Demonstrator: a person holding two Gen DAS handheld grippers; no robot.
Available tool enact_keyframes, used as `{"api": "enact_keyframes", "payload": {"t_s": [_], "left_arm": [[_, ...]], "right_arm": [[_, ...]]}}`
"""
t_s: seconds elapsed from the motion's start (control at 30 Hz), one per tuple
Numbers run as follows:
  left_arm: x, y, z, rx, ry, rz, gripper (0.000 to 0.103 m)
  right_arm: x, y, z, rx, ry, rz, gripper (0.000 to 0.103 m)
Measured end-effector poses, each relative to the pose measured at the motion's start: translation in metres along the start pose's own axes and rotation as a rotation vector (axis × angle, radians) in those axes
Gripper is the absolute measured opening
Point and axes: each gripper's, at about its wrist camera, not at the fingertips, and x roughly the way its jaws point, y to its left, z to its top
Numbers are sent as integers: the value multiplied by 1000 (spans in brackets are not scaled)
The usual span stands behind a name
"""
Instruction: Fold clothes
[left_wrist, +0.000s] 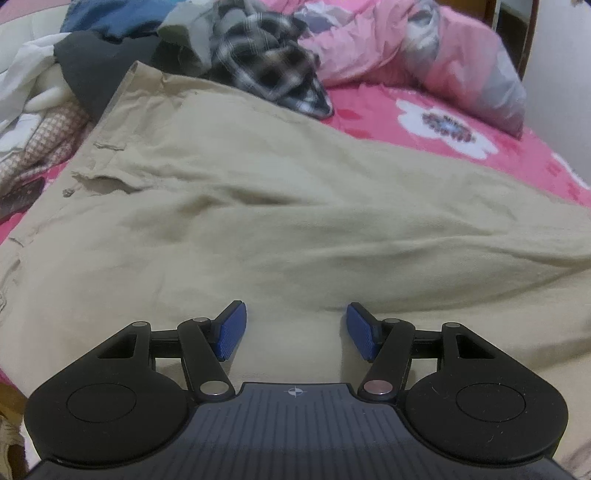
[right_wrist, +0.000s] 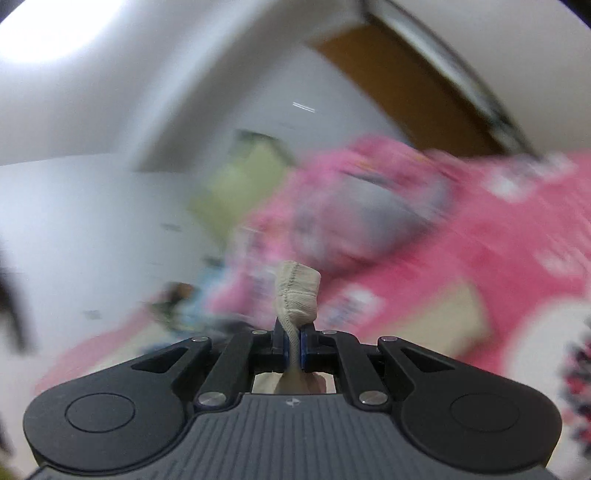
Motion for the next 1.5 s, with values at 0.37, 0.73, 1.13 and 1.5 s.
{"api": "enact_keyframes", "payload": {"t_s": [0.37, 0.73, 1.13, 1.5], "left_arm": [[7, 4, 3, -11, -6, -5, 61], [-42, 44, -14, -179, -67, 0, 61], [-82, 161, -80, -647, -99, 17, 61], [-56, 212, -89, -849, -161, -116, 60]], "right_arm": [[-50, -77, -17, 437, -110, -349, 35], [-61, 5, -79, 504, 120, -161, 46], [65, 108, -189, 520, 671, 42, 57], [84, 100, -227, 652, 697, -64, 57]]}}
